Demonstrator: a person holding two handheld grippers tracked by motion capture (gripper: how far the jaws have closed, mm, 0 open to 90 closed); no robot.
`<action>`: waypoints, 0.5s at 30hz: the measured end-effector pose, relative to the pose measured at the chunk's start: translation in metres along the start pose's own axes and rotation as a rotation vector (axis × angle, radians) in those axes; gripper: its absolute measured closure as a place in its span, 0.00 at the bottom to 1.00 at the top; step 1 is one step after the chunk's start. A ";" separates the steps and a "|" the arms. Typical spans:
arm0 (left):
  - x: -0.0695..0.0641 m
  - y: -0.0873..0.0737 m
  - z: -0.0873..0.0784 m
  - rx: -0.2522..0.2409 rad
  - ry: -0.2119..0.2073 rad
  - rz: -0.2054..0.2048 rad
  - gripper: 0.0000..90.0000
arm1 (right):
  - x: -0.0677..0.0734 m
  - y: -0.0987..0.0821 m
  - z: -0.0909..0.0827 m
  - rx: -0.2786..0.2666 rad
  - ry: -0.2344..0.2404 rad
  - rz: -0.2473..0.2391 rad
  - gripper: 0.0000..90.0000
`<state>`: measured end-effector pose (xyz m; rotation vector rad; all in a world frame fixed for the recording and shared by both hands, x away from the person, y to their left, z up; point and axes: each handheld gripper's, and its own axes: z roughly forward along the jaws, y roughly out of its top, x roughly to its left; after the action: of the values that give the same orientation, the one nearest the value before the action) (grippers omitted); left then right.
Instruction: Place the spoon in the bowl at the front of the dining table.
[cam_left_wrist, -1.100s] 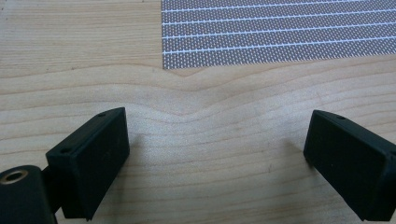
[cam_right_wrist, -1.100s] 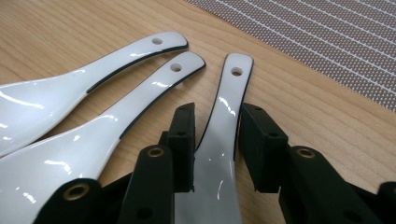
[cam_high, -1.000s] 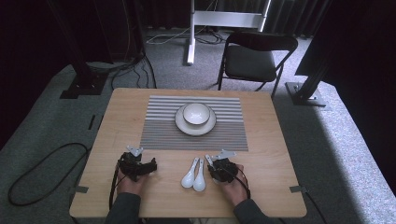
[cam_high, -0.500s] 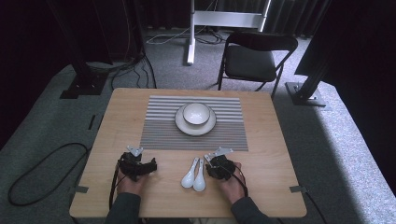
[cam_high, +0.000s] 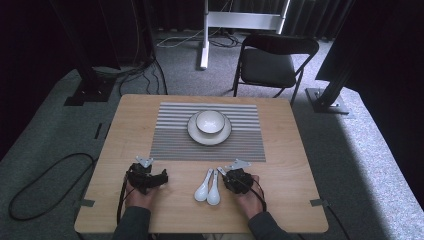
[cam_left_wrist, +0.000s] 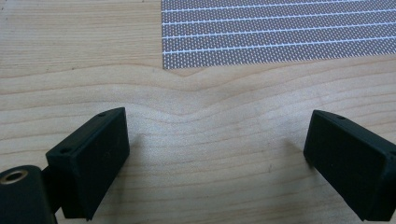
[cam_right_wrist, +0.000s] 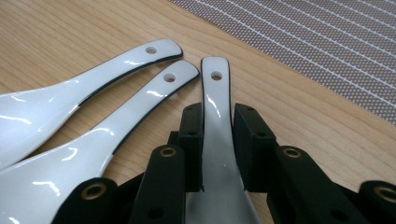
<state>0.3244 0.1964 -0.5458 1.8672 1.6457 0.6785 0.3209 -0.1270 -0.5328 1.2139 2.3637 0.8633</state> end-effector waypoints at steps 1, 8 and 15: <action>0.000 0.000 0.000 0.000 0.000 0.000 0.08 | -0.001 -0.001 -0.001 -0.011 0.000 0.007 0.82; 0.000 0.000 0.000 0.002 0.000 0.000 0.08 | -0.005 0.001 -0.012 -0.064 -0.002 0.026 0.82; 0.000 0.000 0.000 0.000 0.000 -0.001 0.08 | -0.009 0.004 -0.021 -0.107 0.001 0.034 0.82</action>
<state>0.3244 0.1963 -0.5458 1.8665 1.6463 0.6787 0.3167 -0.1405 -0.5138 1.2138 2.2723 0.9881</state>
